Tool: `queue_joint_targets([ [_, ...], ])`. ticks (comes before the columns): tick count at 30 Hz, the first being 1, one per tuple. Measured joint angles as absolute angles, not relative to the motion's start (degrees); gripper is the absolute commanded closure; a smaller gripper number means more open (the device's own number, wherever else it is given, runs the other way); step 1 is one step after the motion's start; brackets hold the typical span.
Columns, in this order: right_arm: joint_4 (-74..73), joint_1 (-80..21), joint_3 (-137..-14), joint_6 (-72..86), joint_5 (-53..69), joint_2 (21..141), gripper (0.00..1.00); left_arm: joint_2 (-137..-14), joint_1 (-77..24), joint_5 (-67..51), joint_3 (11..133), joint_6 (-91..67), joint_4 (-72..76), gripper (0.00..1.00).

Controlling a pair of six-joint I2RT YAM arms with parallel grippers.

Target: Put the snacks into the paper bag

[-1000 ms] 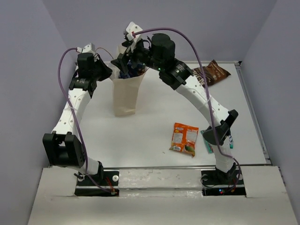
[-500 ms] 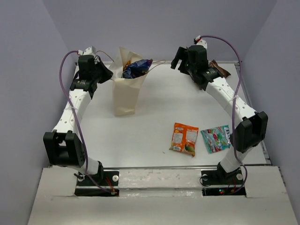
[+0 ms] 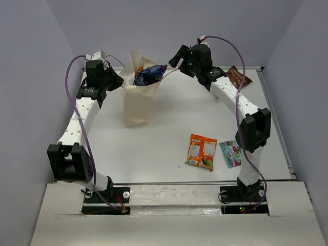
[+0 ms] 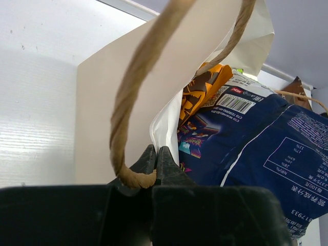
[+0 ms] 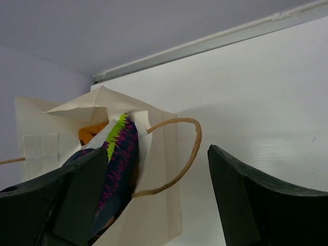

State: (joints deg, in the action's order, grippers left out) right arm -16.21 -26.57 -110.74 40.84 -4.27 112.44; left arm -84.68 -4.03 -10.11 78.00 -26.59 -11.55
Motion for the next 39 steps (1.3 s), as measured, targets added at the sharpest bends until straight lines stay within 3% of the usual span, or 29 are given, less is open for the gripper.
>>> queue_joint_targets([
  [2, -16.2, -26.6, -112.4, 41.7, -4.1, 115.0, 0.18, -84.7, -4.0, -10.1, 78.0, -26.6, -11.6, 1.00],
  [4, -16.3, -26.6, -113.8, 42.3, -4.0, 117.1, 0.26, -84.7, -4.0, -10.1, 78.0, -26.6, -11.6, 1.00],
  [6, -16.5, -26.6, -115.4, 42.6, -3.6, 118.8, 0.48, -84.7, -4.0, -10.1, 78.0, -26.6, -11.6, 1.00],
  [7, -16.5, -26.6, -116.6, 43.0, -3.0, 119.8, 0.76, -84.7, -4.0, -10.1, 78.0, -26.6, -11.6, 1.00],
  [8, -16.4, -26.6, -117.0, 43.3, -2.7, 120.2, 0.91, -84.7, -4.0, -10.1, 78.0, -26.6, -11.6, 1.00],
  [9, -16.6, -26.6, -117.8, 43.2, -2.3, 120.6, 0.99, -84.7, -4.0, -10.1, 78.0, -26.6, -11.6, 1.00],
  [17, -16.1, -27.7, -125.1, 38.1, -1.1, 121.8, 0.99, -84.7, -4.0, -10.5, 78.0, -25.8, -11.6, 1.00],
  [22, -14.4, -36.3, -132.1, 24.7, -2.1, 120.4, 0.99, -84.7, -4.0, -10.2, 78.8, -23.9, -12.1, 1.00],
  [27, -12.4, -45.3, -131.0, 18.5, -2.0, 115.7, 0.99, -84.7, -3.2, -8.7, 81.6, -21.7, -12.2, 1.00],
  [32, -11.2, -43.2, -127.2, 17.5, -2.6, 114.7, 0.99, -84.6, -4.1, -9.6, 81.8, -21.1, -14.9, 1.00],
  [36, -9.3, -39.3, -122.4, 18.1, -3.3, 113.0, 0.58, -84.6, -4.4, -10.0, 81.8, -21.1, -15.1, 1.00],
  [37, -9.0, -38.6, -120.9, 18.1, -3.5, 112.2, 0.39, -84.6, -4.4, -10.1, 81.8, -21.3, -15.1, 1.00],
  [39, -9.6, -36.7, -118.5, 19.1, -3.7, 110.6, 0.23, -84.5, -4.4, -10.3, 81.8, -21.6, -15.2, 1.00],
])
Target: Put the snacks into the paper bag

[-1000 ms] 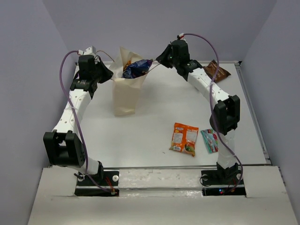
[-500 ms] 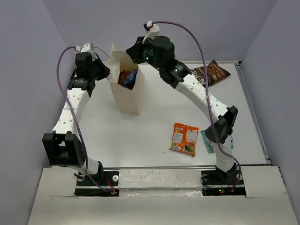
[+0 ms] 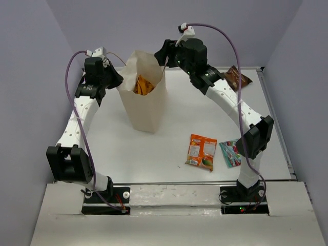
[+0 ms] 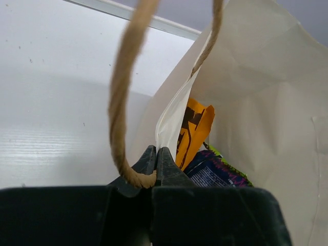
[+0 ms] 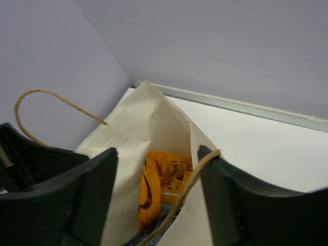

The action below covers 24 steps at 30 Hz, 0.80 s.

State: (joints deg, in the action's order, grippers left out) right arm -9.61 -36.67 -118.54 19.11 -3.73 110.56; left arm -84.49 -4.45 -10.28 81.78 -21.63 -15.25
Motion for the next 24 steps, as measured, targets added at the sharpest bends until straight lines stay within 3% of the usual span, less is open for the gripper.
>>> queue_joint_targets([
  [2, -12.1, -34.8, -118.1, 18.8, -3.2, 109.2, 0.01, -84.4, -4.5, -10.5, 81.8, -22.4, -15.6, 1.00],
  [8, -23.3, -32.9, -117.6, 14.7, -2.4, 103.5, 0.00, -84.2, -4.5, -10.2, 81.8, -23.7, -15.9, 1.00],
  [19, -33.8, -33.4, -87.7, 23.5, -10.8, 64.3, 0.00, -84.2, -4.5, -9.8, 81.8, -24.4, -16.2, 1.00],
  [24, -39.5, -22.4, -74.7, 30.1, -15.4, 64.6, 0.00, -84.2, -4.5, -10.1, 81.8, -24.6, -16.2, 1.00],
])
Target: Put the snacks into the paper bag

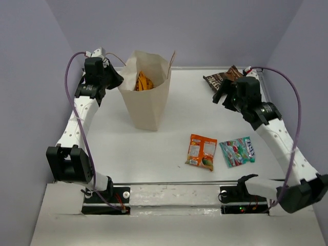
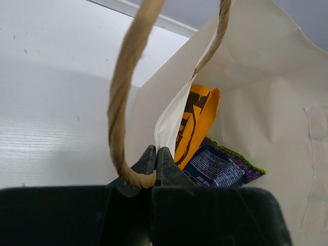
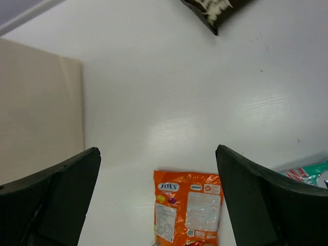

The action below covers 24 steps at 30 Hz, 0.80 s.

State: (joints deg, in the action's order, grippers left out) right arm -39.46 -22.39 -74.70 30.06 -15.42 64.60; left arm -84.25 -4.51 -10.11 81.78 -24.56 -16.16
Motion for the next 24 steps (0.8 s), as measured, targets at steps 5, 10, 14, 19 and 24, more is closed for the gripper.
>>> queue_joint_targets([
  [5, -28.6, -4.5, -63.2, 38.4, -7.9, 76.0, 0.00, -84.2, -4.8, -10.5, 81.7, -24.9, -16.1, 1.00],
  [10, -16.9, 3.3, -66.5, 46.2, -1.9, 92.9, 0.00, -84.2, -5.9, -10.3, 81.7, -24.9, -15.8, 1.00],
  [14, -10.9, 3.0, -76.3, 48.9, 0.6, 106.7, 0.00, -84.0, -6.6, -10.2, 81.3, -24.9, -15.6, 1.00],
  [19, -6.1, 2.8, -84.4, 51.8, 1.6, 118.5, 0.00, -84.0, -6.5, -10.0, 81.1, -24.9, -15.5, 1.00],
  [24, -5.2, 2.9, -88.0, 56.0, -1.3, 123.3, 0.01, -84.0, -5.5, -10.0, 81.1, -24.9, -15.6, 1.00],
])
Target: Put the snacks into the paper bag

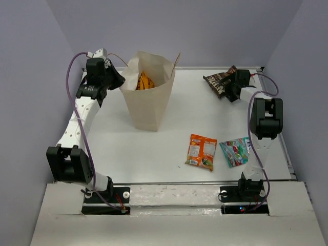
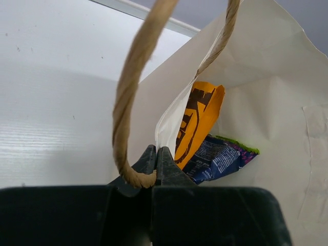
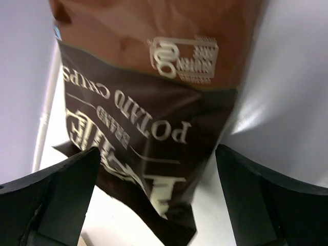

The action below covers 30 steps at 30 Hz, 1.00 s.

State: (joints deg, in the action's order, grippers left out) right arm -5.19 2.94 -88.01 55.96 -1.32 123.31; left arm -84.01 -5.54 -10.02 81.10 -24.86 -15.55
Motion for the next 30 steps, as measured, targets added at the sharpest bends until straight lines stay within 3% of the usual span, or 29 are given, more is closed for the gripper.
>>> queue_joint_targets([
  [3, -6.2, 3.0, -91.9, 56.5, -3.0, 125.8, 0.27, -84.1, -5.1, -10.1, 81.1, -24.9, -15.6, 1.00],
  [4, -6.6, 3.0, -93.3, 56.4, -3.2, 126.9, 0.38, -84.1, -5.0, -10.1, 81.1, -24.9, -15.6, 1.00],
  [5, -6.8, 3.0, -94.5, 56.4, -3.5, 128.2, 0.58, -84.2, -5.0, -10.1, 81.1, -24.9, -15.6, 1.00],
  [6, -6.7, 3.0, -94.7, 56.6, -3.7, 128.8, 0.66, -84.2, -4.9, -10.1, 81.1, -24.9, -15.6, 1.00],
  [7, -6.4, 3.0, -94.8, 56.9, -4.0, 129.1, 0.83, -84.3, -4.8, -10.1, 81.1, -24.9, -15.7, 1.00],
  [8, -6.4, 3.0, -94.8, 56.6, -4.3, 129.0, 0.95, -84.3, -4.8, -10.1, 81.1, -24.9, -15.7, 1.00],
  [9, -6.2, 3.0, -94.8, 56.7, -4.6, 128.9, 0.99, -84.3, -4.6, -10.1, 81.1, -24.9, -15.7, 1.00],
  [19, -9.5, 2.6, -97.0, 45.1, -4.6, 124.3, 0.99, -84.3, -4.4, -10.4, 81.1, -24.9, -15.7, 1.00],
  [25, -11.9, -1.7, -116.2, 33.1, -1.3, 117.8, 0.99, -84.4, -4.4, -10.6, 81.1, -24.9, -15.7, 1.00],
  [30, -4.6, -12.6, -131.9, 29.3, 2.8, 114.0, 0.99, -84.4, -4.5, -10.6, 81.1, -24.9, -15.6, 1.00],
])
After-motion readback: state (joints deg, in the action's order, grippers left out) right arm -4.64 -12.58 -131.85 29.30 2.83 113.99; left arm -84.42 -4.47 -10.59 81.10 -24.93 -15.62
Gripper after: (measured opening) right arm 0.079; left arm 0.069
